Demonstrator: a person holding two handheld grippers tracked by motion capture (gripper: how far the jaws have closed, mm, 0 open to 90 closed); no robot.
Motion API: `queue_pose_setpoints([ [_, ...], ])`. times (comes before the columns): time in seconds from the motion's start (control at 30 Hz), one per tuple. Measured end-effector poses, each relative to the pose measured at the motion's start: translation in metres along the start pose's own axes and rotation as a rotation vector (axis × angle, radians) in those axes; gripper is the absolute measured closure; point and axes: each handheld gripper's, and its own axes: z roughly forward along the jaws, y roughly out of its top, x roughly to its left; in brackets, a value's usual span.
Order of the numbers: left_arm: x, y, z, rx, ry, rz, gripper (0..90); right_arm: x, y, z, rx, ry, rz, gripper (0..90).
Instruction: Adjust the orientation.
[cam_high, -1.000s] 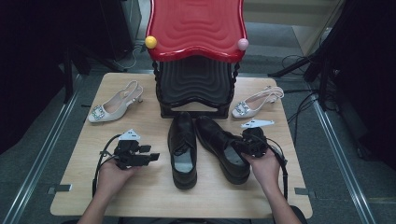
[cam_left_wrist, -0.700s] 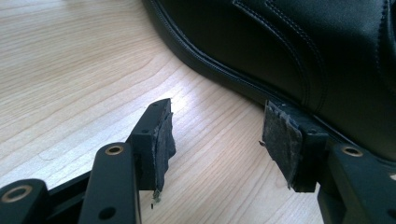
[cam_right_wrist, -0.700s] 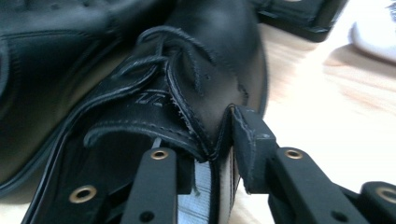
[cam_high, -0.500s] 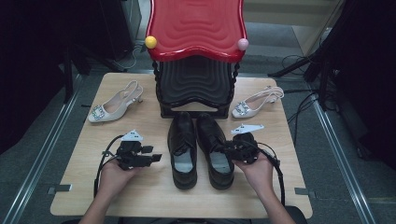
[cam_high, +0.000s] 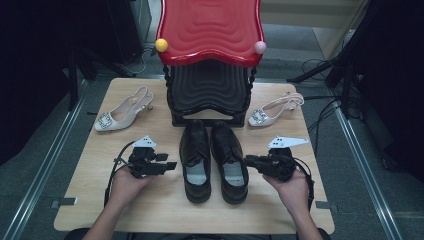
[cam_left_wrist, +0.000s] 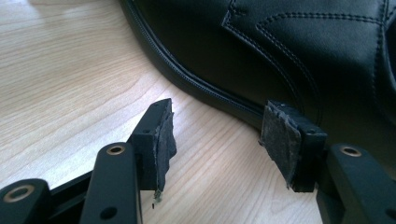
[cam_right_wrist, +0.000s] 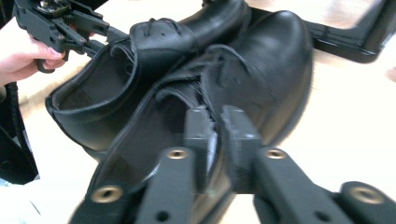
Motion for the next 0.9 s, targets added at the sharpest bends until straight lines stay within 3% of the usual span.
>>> queue_pose_setpoints([
  [0.13,0.002,0.005,0.003,0.004,-0.008,0.005,44.5,-0.009,-0.012,0.004,0.067,-0.034,0.025,90.0],
  [0.3,0.004,0.008,0.005,-0.004,-0.012,0.009,44.6,-0.010,-0.020,0.015,0.130,-0.014,0.044,90.0],
  [0.43,0.006,0.009,0.005,-0.011,-0.016,0.005,44.6,-0.003,-0.020,0.018,0.131,-0.037,0.037,90.0],
  [0.77,0.007,0.009,0.007,-0.001,-0.030,-0.007,45.5,0.011,-0.020,0.028,0.137,-0.001,0.026,90.0],
  [0.9,0.006,0.009,0.009,0.034,-0.086,-0.041,52.8,0.016,-0.019,0.032,0.129,-0.003,0.017,90.0],
])
